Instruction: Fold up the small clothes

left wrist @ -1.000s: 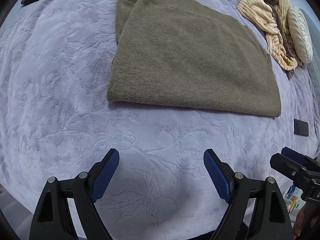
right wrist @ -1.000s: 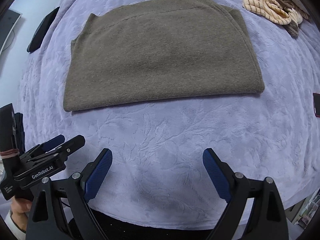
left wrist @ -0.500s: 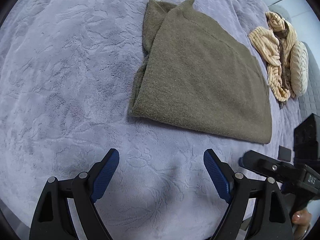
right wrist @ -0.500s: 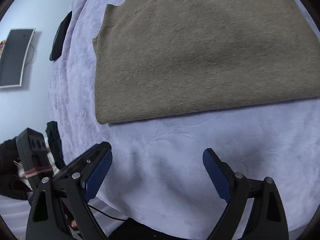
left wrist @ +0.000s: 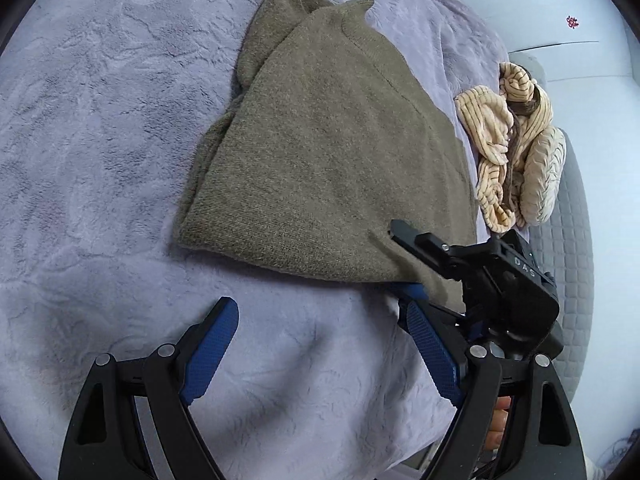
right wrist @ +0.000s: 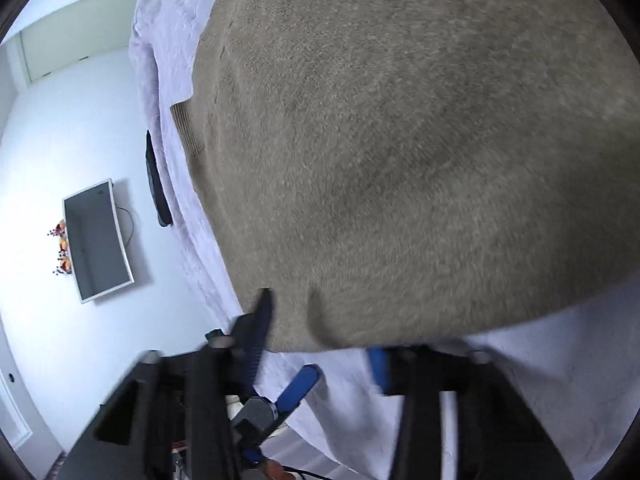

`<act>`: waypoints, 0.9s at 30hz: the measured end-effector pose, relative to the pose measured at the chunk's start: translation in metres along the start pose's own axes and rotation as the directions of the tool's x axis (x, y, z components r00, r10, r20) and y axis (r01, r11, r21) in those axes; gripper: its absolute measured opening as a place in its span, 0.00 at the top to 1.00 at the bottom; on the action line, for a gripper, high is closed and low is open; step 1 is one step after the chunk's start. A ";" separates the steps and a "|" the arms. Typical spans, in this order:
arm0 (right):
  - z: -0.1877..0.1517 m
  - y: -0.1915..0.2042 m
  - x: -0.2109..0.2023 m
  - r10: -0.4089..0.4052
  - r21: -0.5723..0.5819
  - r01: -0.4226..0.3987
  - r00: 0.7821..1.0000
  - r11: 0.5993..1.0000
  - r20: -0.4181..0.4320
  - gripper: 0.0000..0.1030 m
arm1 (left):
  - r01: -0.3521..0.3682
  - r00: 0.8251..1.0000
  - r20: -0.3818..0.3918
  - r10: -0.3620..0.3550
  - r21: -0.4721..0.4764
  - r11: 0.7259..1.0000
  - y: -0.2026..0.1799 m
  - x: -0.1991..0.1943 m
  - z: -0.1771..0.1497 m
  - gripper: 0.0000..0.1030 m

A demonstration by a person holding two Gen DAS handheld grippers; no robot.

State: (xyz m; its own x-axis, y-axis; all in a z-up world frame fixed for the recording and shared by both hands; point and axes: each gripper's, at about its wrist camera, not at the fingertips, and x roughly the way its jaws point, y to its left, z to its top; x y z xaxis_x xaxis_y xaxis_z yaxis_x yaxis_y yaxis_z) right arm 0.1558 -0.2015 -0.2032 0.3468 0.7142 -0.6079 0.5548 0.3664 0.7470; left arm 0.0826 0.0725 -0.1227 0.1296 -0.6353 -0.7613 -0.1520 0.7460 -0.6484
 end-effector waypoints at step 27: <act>-0.001 0.031 0.006 -0.126 -0.125 0.115 0.989 0.986 -0.083 0.70 | -0.054 0.988 0.139 0.063 -0.069 0.996 -0.019 0.031 0.063 0.70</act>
State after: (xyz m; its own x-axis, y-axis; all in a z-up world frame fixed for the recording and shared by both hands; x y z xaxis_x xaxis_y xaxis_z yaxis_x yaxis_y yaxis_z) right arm 0.1744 -0.1853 -0.1837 0.2105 0.7095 -0.6725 0.4923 0.5174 0.7000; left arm 0.1517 0.0512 -0.1336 0.2545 -0.5531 -0.7933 -0.2257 0.7637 -0.6049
